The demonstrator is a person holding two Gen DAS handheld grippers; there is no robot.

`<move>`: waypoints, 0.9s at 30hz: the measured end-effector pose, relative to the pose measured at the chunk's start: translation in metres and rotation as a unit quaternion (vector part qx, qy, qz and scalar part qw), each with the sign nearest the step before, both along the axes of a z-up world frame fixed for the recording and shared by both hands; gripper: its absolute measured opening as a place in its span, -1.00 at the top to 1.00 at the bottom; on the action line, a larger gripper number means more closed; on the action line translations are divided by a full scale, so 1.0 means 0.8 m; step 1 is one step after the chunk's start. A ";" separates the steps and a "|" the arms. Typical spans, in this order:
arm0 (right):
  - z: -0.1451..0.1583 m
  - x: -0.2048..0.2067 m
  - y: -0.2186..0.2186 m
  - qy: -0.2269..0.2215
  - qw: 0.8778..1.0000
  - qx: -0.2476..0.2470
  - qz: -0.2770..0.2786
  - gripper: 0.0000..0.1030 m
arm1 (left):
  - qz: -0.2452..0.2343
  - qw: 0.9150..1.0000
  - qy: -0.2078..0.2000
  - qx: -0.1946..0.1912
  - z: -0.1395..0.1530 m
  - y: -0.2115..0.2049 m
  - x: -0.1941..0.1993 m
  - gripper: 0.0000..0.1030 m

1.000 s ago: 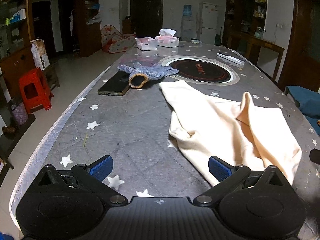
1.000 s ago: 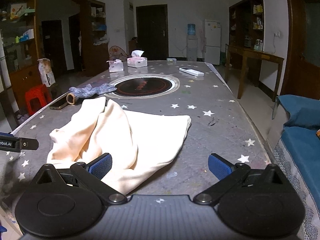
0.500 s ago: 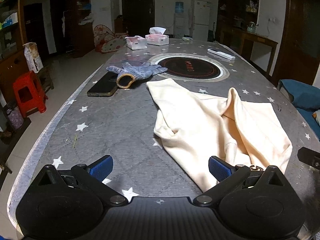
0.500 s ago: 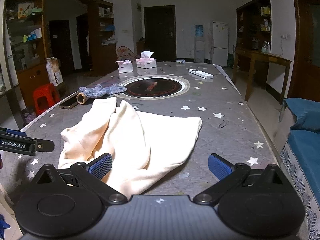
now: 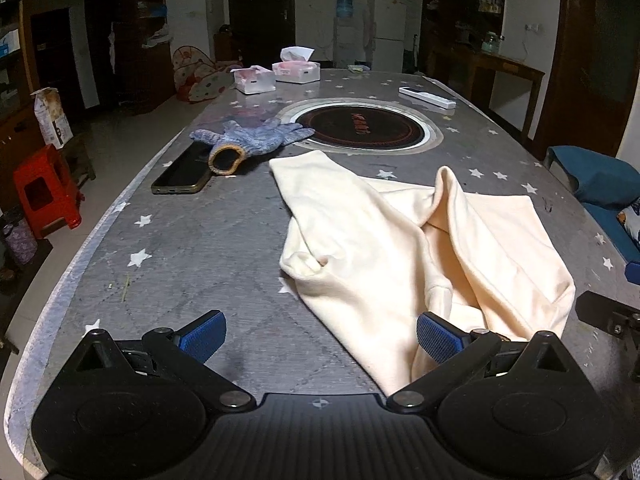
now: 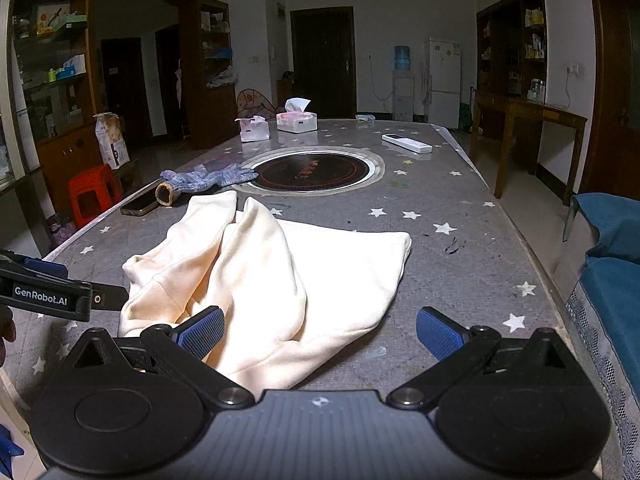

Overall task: Fold clothes
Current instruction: 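Lower both grippers onto the sweatshirt hem edge, fingers open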

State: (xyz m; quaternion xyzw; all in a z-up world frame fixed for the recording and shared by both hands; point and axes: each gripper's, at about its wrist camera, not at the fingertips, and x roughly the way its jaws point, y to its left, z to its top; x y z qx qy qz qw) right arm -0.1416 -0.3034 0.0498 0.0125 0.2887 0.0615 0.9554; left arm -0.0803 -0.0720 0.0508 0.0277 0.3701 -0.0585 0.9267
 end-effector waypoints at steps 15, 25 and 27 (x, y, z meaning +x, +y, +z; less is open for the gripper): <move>-0.006 0.012 0.002 0.012 1.000 0.001 0.005 -1.00 | -0.023 1.000 0.000 0.006 0.002 -0.021 0.015 -1.00; -0.006 0.019 0.002 0.016 1.000 0.006 0.011 -1.00 | -0.033 0.999 -0.005 0.004 0.010 -0.030 0.029 -1.00; -0.005 0.022 0.002 0.017 1.000 0.007 0.010 -1.00 | -0.035 0.999 -0.005 0.005 0.011 -0.032 0.032 -1.00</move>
